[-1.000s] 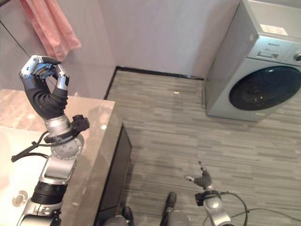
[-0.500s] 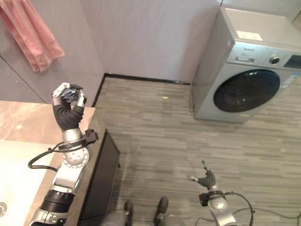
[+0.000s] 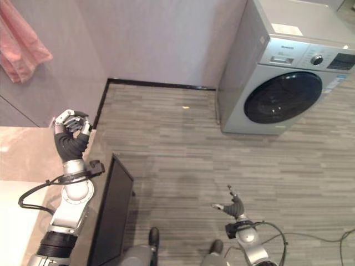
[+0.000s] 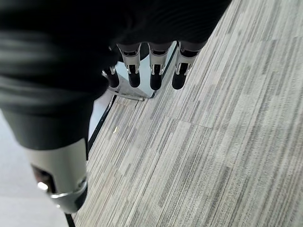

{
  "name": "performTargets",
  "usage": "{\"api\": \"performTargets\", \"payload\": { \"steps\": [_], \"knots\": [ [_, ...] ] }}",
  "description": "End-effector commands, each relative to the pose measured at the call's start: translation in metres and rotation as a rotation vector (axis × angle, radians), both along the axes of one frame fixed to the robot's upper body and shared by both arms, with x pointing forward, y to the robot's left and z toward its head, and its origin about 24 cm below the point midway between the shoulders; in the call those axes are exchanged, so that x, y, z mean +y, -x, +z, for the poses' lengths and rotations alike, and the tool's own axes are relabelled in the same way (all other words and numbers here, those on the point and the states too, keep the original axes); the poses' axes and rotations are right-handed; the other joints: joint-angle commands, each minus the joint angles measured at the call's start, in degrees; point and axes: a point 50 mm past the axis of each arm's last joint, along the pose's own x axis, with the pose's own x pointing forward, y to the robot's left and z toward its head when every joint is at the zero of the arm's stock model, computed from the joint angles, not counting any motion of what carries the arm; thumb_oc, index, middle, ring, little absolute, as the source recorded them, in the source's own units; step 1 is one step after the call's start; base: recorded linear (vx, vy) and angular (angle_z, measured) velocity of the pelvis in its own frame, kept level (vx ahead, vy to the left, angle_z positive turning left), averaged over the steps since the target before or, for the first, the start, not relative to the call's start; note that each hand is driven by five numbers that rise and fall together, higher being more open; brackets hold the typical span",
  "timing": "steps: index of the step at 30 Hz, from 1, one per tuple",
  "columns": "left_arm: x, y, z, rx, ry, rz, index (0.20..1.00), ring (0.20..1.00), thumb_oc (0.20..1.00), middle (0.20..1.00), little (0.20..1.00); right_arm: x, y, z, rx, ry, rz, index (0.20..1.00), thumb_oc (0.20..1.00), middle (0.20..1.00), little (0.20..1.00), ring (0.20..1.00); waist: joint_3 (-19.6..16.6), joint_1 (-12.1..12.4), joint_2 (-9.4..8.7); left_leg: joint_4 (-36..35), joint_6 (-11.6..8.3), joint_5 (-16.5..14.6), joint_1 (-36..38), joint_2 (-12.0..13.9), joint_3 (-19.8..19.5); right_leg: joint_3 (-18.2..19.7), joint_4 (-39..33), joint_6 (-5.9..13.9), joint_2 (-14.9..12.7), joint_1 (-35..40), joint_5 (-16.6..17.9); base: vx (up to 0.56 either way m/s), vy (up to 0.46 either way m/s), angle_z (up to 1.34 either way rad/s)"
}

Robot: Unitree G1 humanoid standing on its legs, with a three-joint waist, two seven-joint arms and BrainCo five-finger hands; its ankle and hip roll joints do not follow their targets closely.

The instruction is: Put brush and paste in cup on sink, flatten towel.

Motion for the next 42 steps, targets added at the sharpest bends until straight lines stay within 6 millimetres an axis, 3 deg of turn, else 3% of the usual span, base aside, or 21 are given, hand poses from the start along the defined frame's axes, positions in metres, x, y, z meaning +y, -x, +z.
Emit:
{"api": "performTargets", "payload": {
  "steps": [1,4,6,7,8,10,12,13,16,17,18,19,20,21,22,26,36,38,42],
  "knots": [
    [-0.002,0.002,0.009,-0.054,-0.020,-0.043,0.200,0.200,0.200,0.200,0.200,-0.006,-0.018,0.021,-0.106,0.015,0.013,1.000,1.000,1.000,1.000,1.000,-1.39,0.24,0.66,-0.87,-3.12,-0.57,2.72,7.42,-1.82,0.48,3.67,0.49,4.22,-2.13,-2.75,0.11,-0.277,-0.08],
    [-0.003,0.000,-0.004,0.006,0.015,-0.071,0.200,0.200,0.200,0.200,0.200,-0.015,-0.017,0.025,-0.122,0.009,-0.005,1.000,1.000,1.000,1.000,1.000,-1.45,-1.08,0.95,1.06,-4.17,1.13,2.00,10.17,-2.17,-1.55,2.29,-1.44,7.93,-0.89,-4.50,0.08,-0.319,0.15],
    [-0.013,-0.007,-0.019,0.086,0.050,-0.129,0.200,0.200,0.200,0.200,0.200,-0.033,-0.013,0.027,-0.120,0.053,-0.046,1.000,1.000,1.000,1.000,1.000,-0.72,-3.32,2.13,7.25,-4.00,2.09,-0.49,11.22,3.92,-5.47,1.50,-3.26,8.88,1.37,-5.97,0.05,-0.318,0.57],
    [-0.014,-0.008,-0.025,0.115,0.054,-0.154,0.200,0.200,0.200,0.200,0.200,-0.035,-0.012,0.026,-0.113,0.047,-0.060,1.000,1.000,1.000,1.000,1.000,-0.48,-3.36,2.15,9.22,-3.98,1.35,-1.21,9.88,4.22,-5.74,1.06,-3.47,8.93,1.78,-6.19,0.01,-0.165,0.73],
    [-0.014,-0.009,-0.032,0.152,0.071,-0.171,0.200,0.200,0.200,0.200,0.200,-0.038,-0.013,0.027,-0.112,0.043,-0.069,1.000,1.000,1.000,1.000,1.000,-0.20,-2.91,2.17,10.75,-3.46,-0.52,-2.67,6.28,2.84,-5.67,0.44,-3.40,8.89,2.09,-6.05,0.03,-0.132,0.56],
    [-0.015,-0.010,-0.049,0.243,0.061,-0.183,0.200,0.200,0.200,0.200,0.200,-0.039,-0.011,0.022,-0.089,0.031,-0.080,1.000,1.000,1.000,1.000,1.000,-0.54,-2.61,2.35,8.70,-1.93,-2.18,-4.46,1.91,3.89,-5.74,0.14,-3.22,9.16,2.17,-5.68,0.07,-0.072,0.21],
    [-0.014,-0.002,-0.075,0.362,0.072,-0.202,0.200,0.200,0.200,0.200,0.200,-0.039,-0.013,0.020,-0.074,0.048,-0.081,1.000,1.000,1.000,1.000,1.000,-1.08,-1.93,3.27,3.97,-0.90,-1.33,-3.01,0.80,4.67,-4.83,0.78,-2.79,10.25,1.62,-5.95,0.10,-0.004,0.14],
    [-0.014,-0.002,-0.075,0.362,0.072,-0.202,0.200,0.200,0.200,0.200,0.200,-0.039,-0.013,0.020,-0.074,0.048,-0.081,1.000,1.000,1.000,1.000,1.000,-1.03,-1.88,3.25,3.90,-0.90,-1.32,-2.91,0.80,4.73,-4.77,0.80,-2.78,10.24,1.65,-5.97,0.07,-0.016,-0.02],
    [-0.016,0.004,-0.120,0.581,0.092,-0.220,0.200,0.200,0.200,0.200,0.200,-0.030,-0.017,0.013,-0.035,0.048,-0.048,1.000,1.000,1.000,1.000,1.000,-1.23,-2.11,3.38,2.73,-0.35,-0.56,-1.93,-0.52,2.47,-3.92,1.14,-2.92,10.09,2.18,-6.20,0.09,0.022,-0.08],
    [-0.015,0.007,-0.133,0.640,0.104,-0.212,0.291,0.291,0.291,0.291,0.291,-0.029,-0.017,0.012,-0.029,0.046,-0.060,1.000,1.000,1.000,1.000,1.000,-1.55,-2.46,3.55,1.72,-0.36,-0.24,-1.12,-0.34,3.25,-4.11,1.16,-2.84,10.00,2.42,-6.09,0.10,0.041,-0.09],
    [-0.015,0.013,-0.150,0.721,0.110,-0.210,0.457,0.457,0.457,0.457,0.457,-0.026,-0.018,0.011,-0.024,0.028,-0.059,1.000,1.000,1.000,1.000,1.000,-1.96,-2.71,3.80,0.72,-0.17,-0.15,-0.21,-0.43,3.37,-3.94,1.06,-2.80,9.97,2.49,-6.06,0.11,0.057,-0.12],
    [-0.013,0.020,-0.166,0.808,0.093,-0.202,0.489,0.489,0.489,0.489,0.489,-0.025,-0.018,0.009,-0.017,0.017,-0.059,1.000,1.000,1.000,1.000,1.000,-2.35,-3.06,4.02,0.09,-0.03,-0.19,0.45,-0.56,3.47,-3.80,1.00,-2.74,9.84,2.58,-6.04,0.13,0.088,-0.08],
    [-0.007,0.032,-0.186,0.914,0.106,-0.163,0.765,0.765,0.765,0.765,0.765,-0.023,-0.015,0.005,0.007,0.000,-0.063,1.000,1.000,1.000,1.000,1.000,-2.96,-3.56,4.44,-1.15,0.26,-0.22,1.77,-0.54,3.86,-3.57,1.08,-2.64,9.68,2.71,-6.03,0.09,0.070,-0.09],
    [-0.007,0.032,-0.186,0.914,0.106,-0.164,0.912,0.912,0.912,0.912,0.912,-0.023,-0.015,0.005,0.006,0.001,-0.063,1.000,1.000,1.000,1.000,1.000,-3.08,-3.59,4.44,-1.20,0.29,-0.10,1.58,-0.56,3.84,-3.60,1.00,-2.66,9.69,2.55,-5.92,0.09,0.071,-0.12],
    [-0.006,0.043,-0.203,1.000,0.146,-0.140,1.000,1.000,1.000,1.000,1.000,-0.021,-0.013,0.001,0.026,-0.002,-0.057,1.000,1.000,1.000,1.000,1.000,-3.15,-3.64,4.64,-1.56,0.42,-0.31,2.32,-0.64,3.99,-3.54,1.07,-2.56,9.54,2.86,-6.01,0.07,0.063,-0.15],
    [0.003,0.070,-0.233,1.180,0.158,-0.075,1.000,1.000,1.000,1.000,1.000,-0.021,-0.007,-0.008,0.087,-0.009,-0.065,1.000,1.000,1.000,1.000,1.000,-3.91,-4.04,4.85,-3.13,1.00,-0.68,3.86,-0.88,4.58,-2.80,0.87,-2.11,9.39,3.11,-5.63,0.08,0.063,-0.09],
    [0.008,0.088,-0.250,1.316,0.101,-0.067,1.000,1.000,1.000,1.000,1.000,-0.024,0.002,-0.022,0.168,-0.080,-0.127,1.000,1.000,1.000,1.000,1.000,-4.25,-3.43,4.51,-1.99,2.27,-2.87,4.20,-1.93,4.83,-2.30,2.68,-0.98,8.37,2.90,-5.49,0.07,0.065,-0.03],
    [0.008,0.088,-0.249,1.316,0.092,-0.067,1.000,1.000,1.000,1.000,1.000,-0.026,0.002,-0.022,0.171,-0.098,-0.149,1.000,1.000,1.000,1.000,1.000,-3.98,-3.27,4.45,-1.53,2.70,-3.37,4.20,-2.17,4.91,-2.29,4.52,-0.63,7.75,2.37,-5.27,0.06,0.105,-0.04],
    [0.011,0.090,-0.248,1.308,0.067,-0.065,1.000,1.000,1.000,1.000,1.000,-0.028,0.003,-0.024,0.177,-0.131,-0.181,1.000,1.000,1.000,1.000,1.000,-2.24,-2.84,4.58,-0.46,4.72,-5.27,5.42,-3.16,4.93,0.00,16.93,2.17,5.00,-2.65,-1.06,0.07,0.140,-0.10]
  ]
}}
